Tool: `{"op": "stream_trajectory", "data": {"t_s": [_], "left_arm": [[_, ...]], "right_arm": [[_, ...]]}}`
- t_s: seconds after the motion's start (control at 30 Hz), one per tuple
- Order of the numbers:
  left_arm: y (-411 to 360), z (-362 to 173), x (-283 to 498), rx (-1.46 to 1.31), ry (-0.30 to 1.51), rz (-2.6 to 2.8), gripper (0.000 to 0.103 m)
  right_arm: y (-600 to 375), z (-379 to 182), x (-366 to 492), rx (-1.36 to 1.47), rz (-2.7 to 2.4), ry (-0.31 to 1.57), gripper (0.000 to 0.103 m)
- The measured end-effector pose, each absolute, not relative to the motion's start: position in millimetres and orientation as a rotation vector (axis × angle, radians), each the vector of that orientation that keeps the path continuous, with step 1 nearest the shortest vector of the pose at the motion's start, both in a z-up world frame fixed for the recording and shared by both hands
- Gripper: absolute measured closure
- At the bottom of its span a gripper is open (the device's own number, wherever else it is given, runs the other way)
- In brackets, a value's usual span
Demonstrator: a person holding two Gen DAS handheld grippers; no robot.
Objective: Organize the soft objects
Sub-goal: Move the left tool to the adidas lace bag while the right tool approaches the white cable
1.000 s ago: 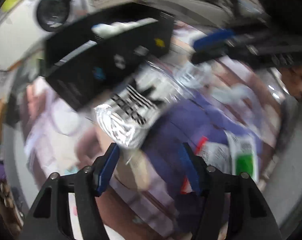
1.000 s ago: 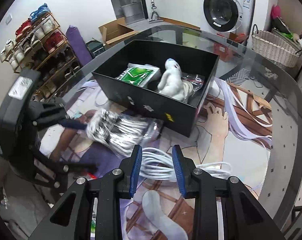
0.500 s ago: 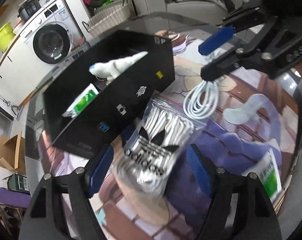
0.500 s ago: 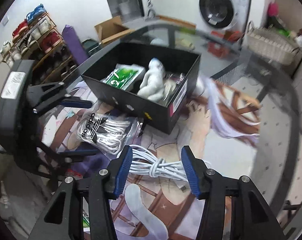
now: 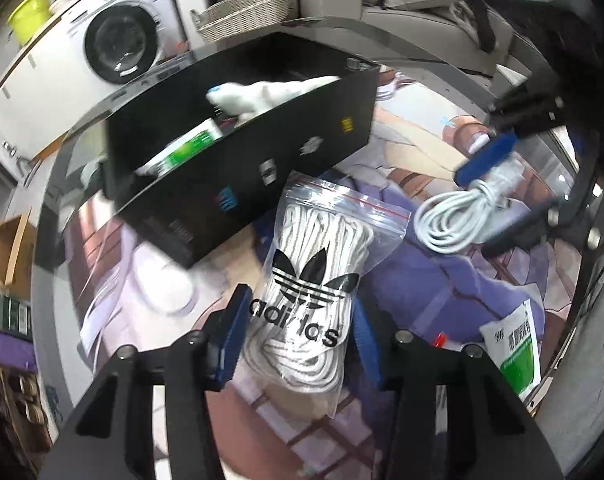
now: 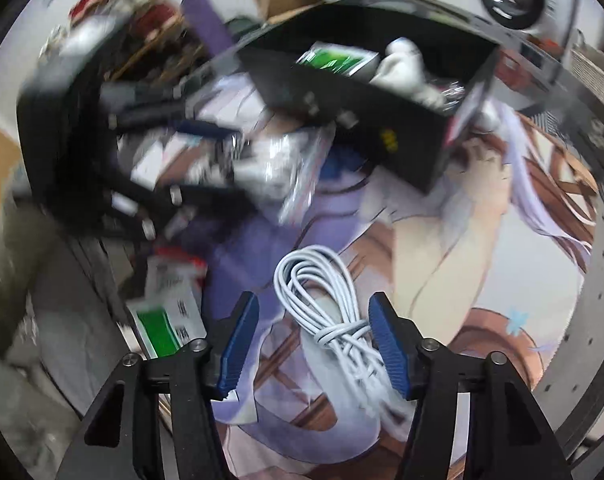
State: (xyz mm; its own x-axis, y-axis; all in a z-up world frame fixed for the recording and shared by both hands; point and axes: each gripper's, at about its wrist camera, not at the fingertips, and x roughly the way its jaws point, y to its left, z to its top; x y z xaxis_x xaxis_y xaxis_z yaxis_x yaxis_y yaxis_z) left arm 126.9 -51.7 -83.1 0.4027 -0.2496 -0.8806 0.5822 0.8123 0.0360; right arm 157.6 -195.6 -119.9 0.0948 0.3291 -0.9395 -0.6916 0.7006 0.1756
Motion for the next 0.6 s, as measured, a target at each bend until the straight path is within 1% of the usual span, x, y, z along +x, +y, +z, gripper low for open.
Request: {"op": "stream_trajectory", "data": {"t_s": [0.13, 0.23, 0.3, 0.33, 0.37, 0.47, 0.53, 0.6], "left_arm": [[-42.6, -82.8, 124.2, 0.343, 1.055, -0.509, 0.054], [-44.8, -82.3, 124.5, 0.349, 1.039, -0.489, 0.051], [-48.8, -82.9, 122.9, 0.343, 1.042, -0.502, 0.048], [-52.0, -84.3, 122.0, 0.35, 1.044, -0.504, 0.042], [-51.1, -86.3, 123.7, 0.36, 1.044, -0.496, 0.039], [-57.1, -90.1, 125.7, 0.384, 1.055, -0.478, 0.039], [-59.8, -91.2, 125.3, 0.389, 1.053, -0.475, 0.039], [-60.2, -91.3, 123.4, 0.396, 1.045, -0.472, 0.039]], "right_arm": [[-181.7, -126.8, 144.2, -0.478, 0.807, 1.257, 0.043], [-179.2, -126.6, 144.1, -0.475, 0.802, 1.242, 0.043], [-176.3, -126.2, 144.4, -0.459, 0.79, 1.221, 0.053], [-172.5, -125.7, 146.2, -0.452, 0.777, 1.199, 0.058], [-166.7, -125.2, 148.5, -0.449, 0.771, 1.176, 0.059], [-158.6, -126.2, 157.5, -0.42, 0.74, 1.139, 0.059], [-156.0, -120.4, 160.8, -0.411, 0.738, 1.154, 0.059], [-162.7, -107.1, 159.2, -0.392, 0.755, 1.147, 0.055]]}}
